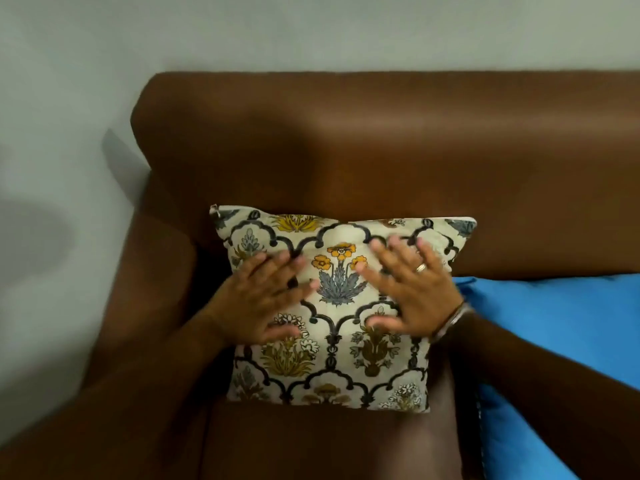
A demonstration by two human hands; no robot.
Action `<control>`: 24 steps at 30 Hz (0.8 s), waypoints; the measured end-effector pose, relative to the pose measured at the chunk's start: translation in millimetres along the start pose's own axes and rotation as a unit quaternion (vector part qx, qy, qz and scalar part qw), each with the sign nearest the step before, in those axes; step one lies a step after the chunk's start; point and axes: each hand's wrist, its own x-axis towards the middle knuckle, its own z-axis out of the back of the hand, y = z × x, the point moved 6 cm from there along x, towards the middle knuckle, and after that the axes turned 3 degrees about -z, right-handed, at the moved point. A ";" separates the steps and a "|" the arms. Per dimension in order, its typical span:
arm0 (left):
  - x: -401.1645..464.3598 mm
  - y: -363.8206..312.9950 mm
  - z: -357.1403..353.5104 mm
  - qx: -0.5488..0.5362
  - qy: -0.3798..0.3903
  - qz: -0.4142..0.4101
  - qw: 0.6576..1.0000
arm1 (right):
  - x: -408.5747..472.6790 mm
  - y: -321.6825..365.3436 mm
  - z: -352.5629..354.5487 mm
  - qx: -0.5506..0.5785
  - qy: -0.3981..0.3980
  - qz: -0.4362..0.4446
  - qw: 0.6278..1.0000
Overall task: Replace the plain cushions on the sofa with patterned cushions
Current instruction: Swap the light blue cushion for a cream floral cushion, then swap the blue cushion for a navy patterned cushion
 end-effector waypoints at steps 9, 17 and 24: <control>-15.5 74.8 19.2 -0.090 0.119 0.335 0.930 | -4.0 -56.0 9.0 0.049 0.139 -0.204 0.968; 39.0 -130.5 58.9 -0.273 0.015 0.290 0.917 | -217.4 -119.5 32.7 0.204 0.141 -0.561 0.790; 130.4 -333.6 -42.9 -0.584 0.093 0.398 0.701 | -373.4 -224.8 0.2 0.210 0.215 -0.703 0.645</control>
